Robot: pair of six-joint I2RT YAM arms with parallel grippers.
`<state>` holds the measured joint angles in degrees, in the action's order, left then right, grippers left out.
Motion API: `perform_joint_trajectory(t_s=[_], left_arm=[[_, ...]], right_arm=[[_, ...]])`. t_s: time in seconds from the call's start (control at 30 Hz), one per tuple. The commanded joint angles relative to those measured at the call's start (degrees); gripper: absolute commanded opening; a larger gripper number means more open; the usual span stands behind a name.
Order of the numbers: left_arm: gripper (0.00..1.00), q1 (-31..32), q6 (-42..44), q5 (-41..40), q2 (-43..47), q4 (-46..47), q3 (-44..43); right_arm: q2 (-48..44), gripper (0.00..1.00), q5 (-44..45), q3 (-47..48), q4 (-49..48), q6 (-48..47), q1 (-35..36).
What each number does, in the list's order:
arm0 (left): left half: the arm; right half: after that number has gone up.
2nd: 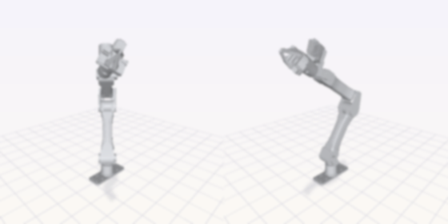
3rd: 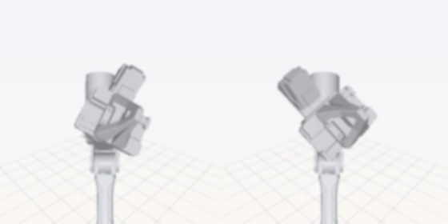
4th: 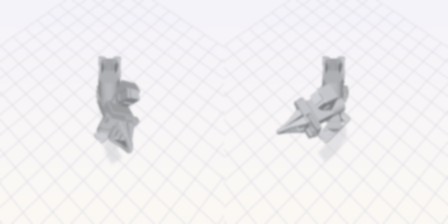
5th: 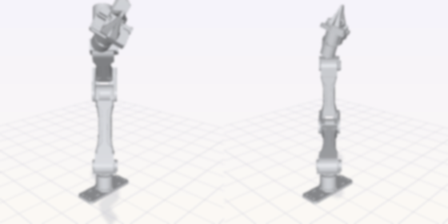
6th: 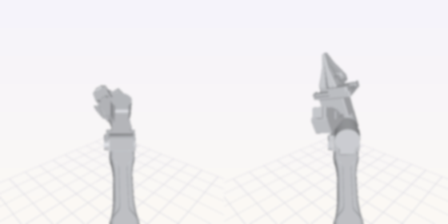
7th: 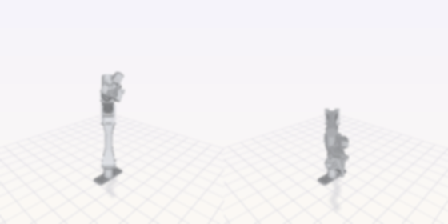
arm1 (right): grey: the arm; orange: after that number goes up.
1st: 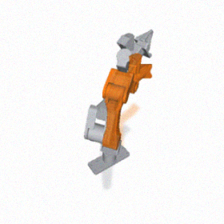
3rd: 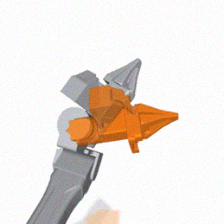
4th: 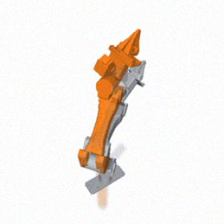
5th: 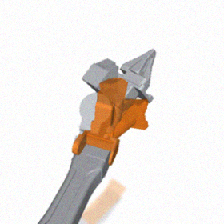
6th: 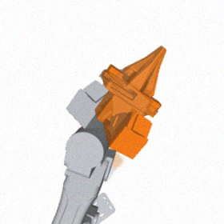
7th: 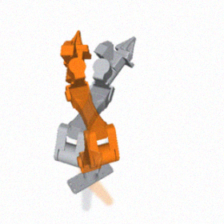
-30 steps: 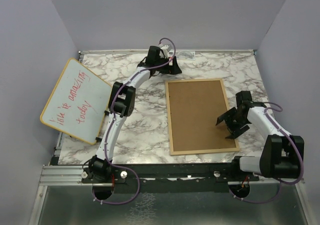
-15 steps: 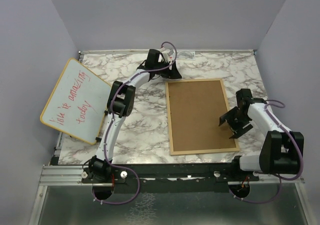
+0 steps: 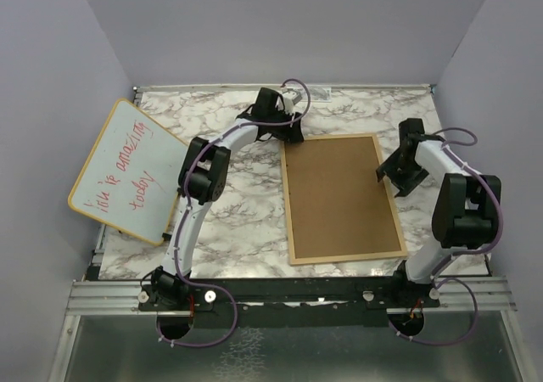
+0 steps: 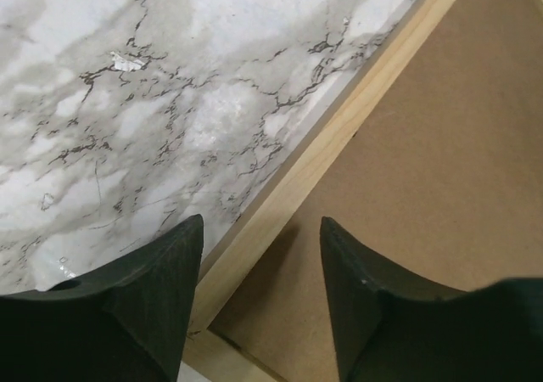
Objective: Put the photo into the frame
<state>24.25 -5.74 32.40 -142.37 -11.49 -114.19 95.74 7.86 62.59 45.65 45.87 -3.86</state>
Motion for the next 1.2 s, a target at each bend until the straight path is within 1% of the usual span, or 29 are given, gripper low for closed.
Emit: perform_joint_trajectory(t_s=[0.0, 0.1, 0.17, 0.33, 0.43, 0.53, 0.63, 0.77, 0.97, 1.07, 1.13, 1.17], left_arm=[[0.54, 1.8, 5.5, -21.0, -2.5, -14.7, 4.0], [0.47, 2.5, 7.3, -26.5, -1.9, -15.1, 4.6], [0.43, 2.5, 8.1, -28.2, -1.5, -15.5, 5.1], [0.37, 2.3, 10.4, -30.4, 0.2, -15.5, 8.1], [0.34, 1.7, 10.3, -30.6, 0.2, -16.5, 8.2], [0.31, 0.2, 7.4, -33.3, -0.1, -19.3, 6.5], [0.25, -2.4, 1.6, -32.9, 0.6, -23.4, 6.6], [0.23, -3.9, -3.1, -32.5, 5.1, -23.7, 14.6], [0.20, -3.6, -7.6, -32.5, 14.0, -21.8, 30.8], [0.18, -3.4, -11.1, -32.4, 18.7, -21.3, 39.6], [0.18, -2.8, -13.4, -32.5, 22.5, -20.0, 46.0], [0.18, -2.3, -14.6, -30.9, 24.6, -19.0, 49.3]], right_arm=[[2.0, 0.70, -0.6, 5.6, -2.7, -3.8, -0.3], [2.8, 0.69, -1.4, 8.0, -2.3, -4.1, -0.3], [3.0, 0.68, -2.1, 8.8, -2.2, -4.3, -0.4], [3.6, 0.67, -4.7, 11.2, -2.7, -4.4, -0.3], [4.6, 0.65, -6.5, 12.9, -2.9, -4.5, -0.4], [5.5, 0.64, -8.8, 14.3, -3.3, -4.4, -0.4], [6.1, 0.63, -11.1, 15.2, -4.0, -4.1, -0.3], [7.3, 0.61, -14.8, 15.7, -5.7, -4.1, -0.3], [9.6, 0.58, -22.3, 16.0, -9.4, -4.3, 0.3], [10.2, 0.58, -28.7, 15.1, -13.7, -5.0, 1.3], [10.2, 0.58, -33.8, 13.3, -18.5, -4.9, 2.2], [10.1, 0.58, -36.2, 12.3, -21.0, -4.5, 2.9]])
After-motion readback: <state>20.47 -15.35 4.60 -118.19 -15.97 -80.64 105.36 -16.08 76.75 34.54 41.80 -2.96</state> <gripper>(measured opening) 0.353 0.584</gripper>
